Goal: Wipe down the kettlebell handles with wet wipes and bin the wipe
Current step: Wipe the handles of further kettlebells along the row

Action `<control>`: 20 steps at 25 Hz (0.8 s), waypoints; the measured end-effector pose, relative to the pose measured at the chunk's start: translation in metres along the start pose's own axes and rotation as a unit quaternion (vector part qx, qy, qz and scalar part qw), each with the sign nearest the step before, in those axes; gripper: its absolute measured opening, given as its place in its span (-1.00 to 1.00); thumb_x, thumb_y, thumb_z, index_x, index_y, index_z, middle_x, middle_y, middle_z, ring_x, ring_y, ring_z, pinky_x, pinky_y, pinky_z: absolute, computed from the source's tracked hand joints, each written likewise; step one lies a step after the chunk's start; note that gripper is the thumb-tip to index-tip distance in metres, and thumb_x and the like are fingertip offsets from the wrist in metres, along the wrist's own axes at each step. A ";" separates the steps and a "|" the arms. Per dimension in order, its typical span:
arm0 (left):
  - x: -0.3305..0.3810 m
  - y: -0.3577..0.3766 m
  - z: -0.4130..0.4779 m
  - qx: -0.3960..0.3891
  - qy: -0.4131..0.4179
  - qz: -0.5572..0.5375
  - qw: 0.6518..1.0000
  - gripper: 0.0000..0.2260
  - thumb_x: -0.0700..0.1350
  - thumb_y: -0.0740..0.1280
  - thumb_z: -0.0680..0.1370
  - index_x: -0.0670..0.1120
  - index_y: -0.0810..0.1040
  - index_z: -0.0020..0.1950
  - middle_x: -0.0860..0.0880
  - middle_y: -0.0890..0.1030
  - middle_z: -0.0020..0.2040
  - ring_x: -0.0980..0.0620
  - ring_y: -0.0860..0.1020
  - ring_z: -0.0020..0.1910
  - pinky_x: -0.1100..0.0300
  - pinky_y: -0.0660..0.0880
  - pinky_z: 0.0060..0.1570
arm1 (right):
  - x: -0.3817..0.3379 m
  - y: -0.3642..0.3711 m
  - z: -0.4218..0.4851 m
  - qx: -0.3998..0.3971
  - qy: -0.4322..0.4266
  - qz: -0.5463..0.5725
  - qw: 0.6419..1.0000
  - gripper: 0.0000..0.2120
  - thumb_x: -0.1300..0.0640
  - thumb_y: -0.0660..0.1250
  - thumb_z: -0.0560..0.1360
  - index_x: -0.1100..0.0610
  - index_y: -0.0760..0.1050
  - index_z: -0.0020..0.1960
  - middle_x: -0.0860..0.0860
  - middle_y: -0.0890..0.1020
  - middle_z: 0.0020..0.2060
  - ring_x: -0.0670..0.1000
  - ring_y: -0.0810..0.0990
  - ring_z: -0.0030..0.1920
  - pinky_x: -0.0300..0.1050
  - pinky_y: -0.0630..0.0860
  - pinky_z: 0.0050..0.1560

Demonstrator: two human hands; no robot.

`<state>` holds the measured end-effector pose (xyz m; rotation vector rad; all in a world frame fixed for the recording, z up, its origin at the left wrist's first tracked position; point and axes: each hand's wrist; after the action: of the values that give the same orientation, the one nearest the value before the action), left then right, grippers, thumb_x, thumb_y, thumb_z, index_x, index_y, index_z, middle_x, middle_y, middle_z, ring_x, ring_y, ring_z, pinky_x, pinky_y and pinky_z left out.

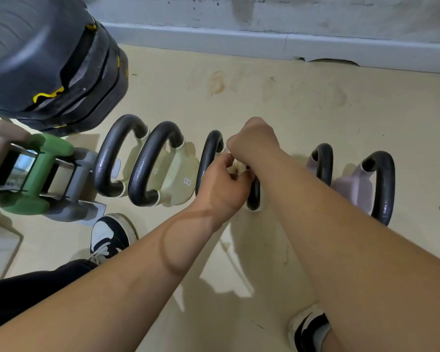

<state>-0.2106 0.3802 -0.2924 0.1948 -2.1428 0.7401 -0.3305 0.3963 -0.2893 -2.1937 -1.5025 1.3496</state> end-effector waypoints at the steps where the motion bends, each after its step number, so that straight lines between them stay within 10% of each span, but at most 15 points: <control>1: -0.001 -0.002 0.001 -0.004 -0.003 0.008 1.000 -0.67 0.03 0.38 0.48 -0.01 0.55 0.22 -0.05 0.69 0.00 -0.13 0.69 -0.06 -0.16 0.62 0.09 | -0.001 -0.001 0.005 -0.007 0.004 -0.027 1.000 -0.81 0.22 0.29 0.48 0.13 0.31 -0.24 0.05 0.47 -0.32 0.02 0.43 -0.38 -0.16 0.37 -0.34; 4: -0.001 -0.004 -0.001 -0.007 -0.023 0.041 0.999 -0.49 0.05 0.40 0.58 -0.08 0.42 0.48 0.11 0.53 0.17 0.03 0.61 0.17 0.01 0.54 0.27 | -0.002 -0.006 0.014 -0.016 0.005 -0.097 0.995 -0.90 0.22 0.27 0.45 0.13 0.38 -0.23 0.04 0.50 -0.31 0.03 0.45 -0.38 -0.19 0.38 -0.36; 7: 0.001 -0.006 -0.005 -0.008 -0.022 0.072 0.997 -0.84 0.06 0.37 0.61 0.03 0.50 0.10 0.11 0.48 -0.07 -0.09 0.62 0.13 -0.04 0.54 0.22 | 0.002 -0.006 0.015 -0.006 -0.007 -0.105 0.994 -0.94 0.22 0.26 0.38 0.12 0.40 -0.26 0.04 0.49 -0.34 0.05 0.43 -0.40 -0.23 0.34 -0.38; 10: 0.002 -0.005 -0.003 -0.004 -0.006 0.107 0.994 -0.73 0.05 0.34 0.61 -0.11 0.41 -0.13 -0.02 0.49 -0.20 -0.10 0.54 -0.19 0.00 0.55 -0.04 | 0.010 -0.010 -0.005 0.078 -0.048 0.025 0.995 -0.81 0.26 0.24 0.30 0.12 0.26 -0.41 0.02 0.31 -0.49 0.07 0.26 -0.47 -0.24 0.23 -0.47; 14: 0.010 -0.005 -0.002 -0.018 -0.005 0.137 0.990 -0.76 -0.20 0.28 0.56 -0.10 0.30 -0.27 0.01 0.34 -0.39 0.04 0.29 -0.44 0.17 0.27 -0.40 | 0.032 0.012 -0.043 0.167 -0.033 0.150 0.974 -0.76 0.14 0.22 0.51 0.15 0.54 -0.29 0.07 0.57 -0.37 0.21 0.52 -0.28 -0.11 0.39 -0.33; 20: 0.004 -0.014 0.000 -0.017 -0.037 0.101 0.994 -0.61 0.05 0.41 0.58 -0.06 0.34 -0.32 0.02 0.38 -0.43 0.04 0.38 -0.43 0.19 0.35 -0.28 | 0.023 -0.006 0.003 -0.126 0.184 0.426 0.877 -0.71 0.06 0.19 0.57 0.15 0.55 0.20 0.20 0.73 -0.02 0.19 0.67 -0.21 0.00 0.59 -0.11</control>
<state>-0.2081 0.3692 -0.2832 -0.0129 -2.2675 0.8218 -0.3348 0.4169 -0.3008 -3.2408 -0.5799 0.7889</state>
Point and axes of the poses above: each hand's wrist, its own z-axis towards the middle knuckle, its own y-axis out of the palm, x = y × z
